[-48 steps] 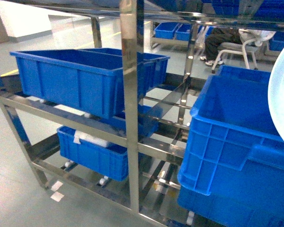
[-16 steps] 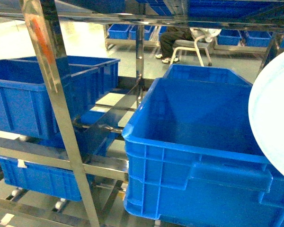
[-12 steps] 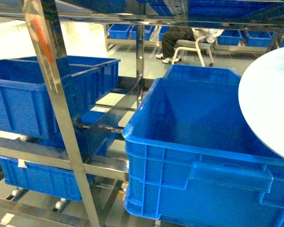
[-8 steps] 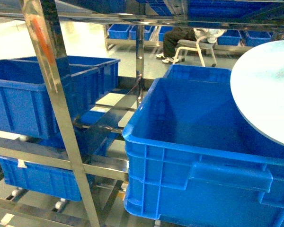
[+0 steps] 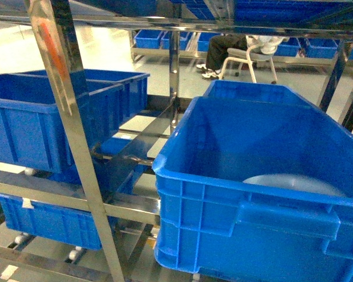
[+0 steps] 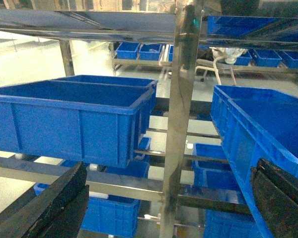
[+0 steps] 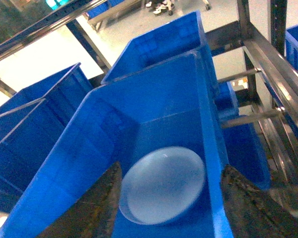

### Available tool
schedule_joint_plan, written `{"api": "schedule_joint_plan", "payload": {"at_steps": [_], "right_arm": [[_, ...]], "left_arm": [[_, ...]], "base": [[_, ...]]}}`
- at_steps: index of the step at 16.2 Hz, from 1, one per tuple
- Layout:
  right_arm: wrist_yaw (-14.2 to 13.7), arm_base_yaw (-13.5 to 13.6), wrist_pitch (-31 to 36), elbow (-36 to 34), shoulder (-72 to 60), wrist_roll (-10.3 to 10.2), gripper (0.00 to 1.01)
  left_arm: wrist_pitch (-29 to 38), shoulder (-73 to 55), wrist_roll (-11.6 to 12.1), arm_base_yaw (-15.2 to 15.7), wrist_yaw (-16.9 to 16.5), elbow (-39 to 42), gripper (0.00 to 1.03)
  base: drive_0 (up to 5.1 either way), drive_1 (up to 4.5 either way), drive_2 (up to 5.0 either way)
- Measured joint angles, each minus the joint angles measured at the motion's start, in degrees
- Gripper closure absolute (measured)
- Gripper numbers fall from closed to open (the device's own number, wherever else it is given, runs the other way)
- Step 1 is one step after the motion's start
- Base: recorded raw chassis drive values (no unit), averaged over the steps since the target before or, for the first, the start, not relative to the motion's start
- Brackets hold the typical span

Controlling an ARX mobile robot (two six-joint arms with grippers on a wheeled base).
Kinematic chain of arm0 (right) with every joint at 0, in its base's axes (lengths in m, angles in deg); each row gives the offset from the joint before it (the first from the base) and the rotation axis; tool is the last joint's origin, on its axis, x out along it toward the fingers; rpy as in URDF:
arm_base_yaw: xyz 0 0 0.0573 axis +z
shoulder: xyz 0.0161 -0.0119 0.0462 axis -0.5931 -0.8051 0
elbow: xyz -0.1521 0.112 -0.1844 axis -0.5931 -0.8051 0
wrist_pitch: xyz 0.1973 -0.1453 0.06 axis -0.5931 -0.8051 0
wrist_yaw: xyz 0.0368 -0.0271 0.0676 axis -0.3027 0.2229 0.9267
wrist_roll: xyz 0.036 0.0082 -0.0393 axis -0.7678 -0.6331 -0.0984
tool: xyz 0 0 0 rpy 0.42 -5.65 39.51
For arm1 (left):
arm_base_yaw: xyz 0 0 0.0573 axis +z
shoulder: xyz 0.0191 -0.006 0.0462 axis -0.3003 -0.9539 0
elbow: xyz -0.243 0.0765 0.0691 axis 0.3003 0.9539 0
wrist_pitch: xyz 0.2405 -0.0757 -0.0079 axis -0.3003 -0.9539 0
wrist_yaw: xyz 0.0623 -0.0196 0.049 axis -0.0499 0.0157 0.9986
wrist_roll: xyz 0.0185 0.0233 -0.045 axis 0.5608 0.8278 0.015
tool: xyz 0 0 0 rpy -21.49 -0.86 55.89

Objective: Place blue tray on left shelf second layer neatly

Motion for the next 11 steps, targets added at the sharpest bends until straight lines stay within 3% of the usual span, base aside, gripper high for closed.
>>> {"api": "schedule_joint_plan", "payload": {"at_steps": [1,2,4,5,8,11], "right_arm": [[2.5,-2.5,-7.3,-3.1,9.2,0.8,0.36],[3.0,-5.5,-17.8,-6.0,21.2,4.4,0.22],[2.3,-10.0,-36.3,-8.3,43.5,15.8,0.01],[2.3,-10.2,-40.9,-8.6,50.9,20.5,0.04],[3.1,-10.3,-38.6,-9.0,51.6,22.5,0.04],[6.3,-10.0,-27.0,-15.0,55.0,24.7,0.18]], "left_arm": [[0.0,0.0,0.0,0.0,0.0,0.0,0.05],[0.0,0.0,0.0,0.0,0.0,0.0,0.05],[0.0,0.0,0.0,0.0,0.0,0.0,0.05],[0.0,0.0,0.0,0.0,0.0,0.0,0.05],[0.0,0.0,0.0,0.0,0.0,0.0,0.05],[0.0,0.0,0.0,0.0,0.0,0.0,0.05]], "base": [[0.0,0.00,0.0],[0.0,0.00,0.0],[0.0,0.00,0.0],[0.0,0.00,0.0],[0.0,0.00,0.0],[0.0,0.00,0.0]]}}
